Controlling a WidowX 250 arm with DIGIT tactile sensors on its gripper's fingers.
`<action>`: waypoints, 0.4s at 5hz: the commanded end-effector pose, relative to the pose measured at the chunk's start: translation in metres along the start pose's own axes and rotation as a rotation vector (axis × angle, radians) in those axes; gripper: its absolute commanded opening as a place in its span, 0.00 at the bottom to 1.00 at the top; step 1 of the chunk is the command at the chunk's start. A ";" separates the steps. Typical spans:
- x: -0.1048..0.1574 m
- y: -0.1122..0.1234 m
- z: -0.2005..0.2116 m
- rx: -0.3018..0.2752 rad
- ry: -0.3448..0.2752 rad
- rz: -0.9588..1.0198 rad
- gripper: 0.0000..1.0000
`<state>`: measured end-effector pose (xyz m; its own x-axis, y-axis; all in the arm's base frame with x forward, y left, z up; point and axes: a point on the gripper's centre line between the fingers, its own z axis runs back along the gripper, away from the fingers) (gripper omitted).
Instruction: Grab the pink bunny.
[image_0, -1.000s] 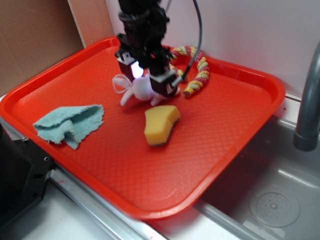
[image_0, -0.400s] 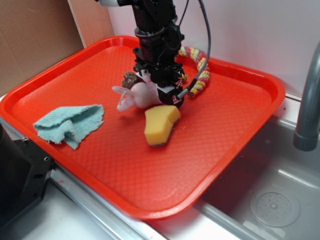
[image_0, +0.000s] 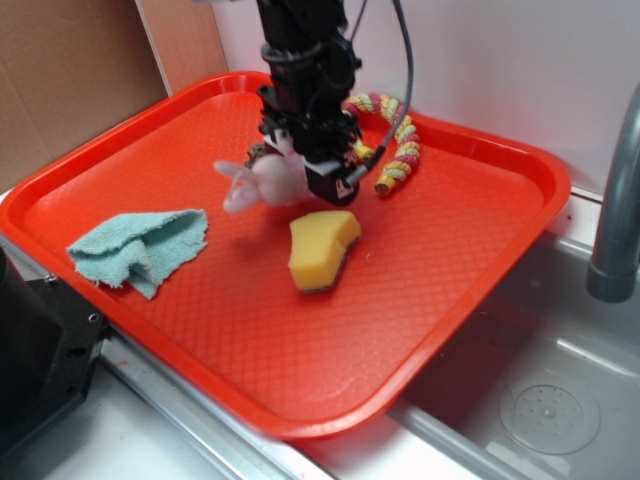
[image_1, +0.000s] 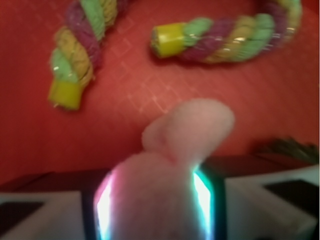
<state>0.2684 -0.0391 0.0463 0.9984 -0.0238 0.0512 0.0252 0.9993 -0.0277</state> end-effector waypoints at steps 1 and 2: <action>-0.010 0.004 0.102 0.066 -0.106 0.171 0.00; -0.037 0.012 0.130 0.041 -0.088 0.214 0.00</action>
<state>0.2202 -0.0215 0.1613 0.9795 0.1829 0.0840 -0.1841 0.9829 0.0063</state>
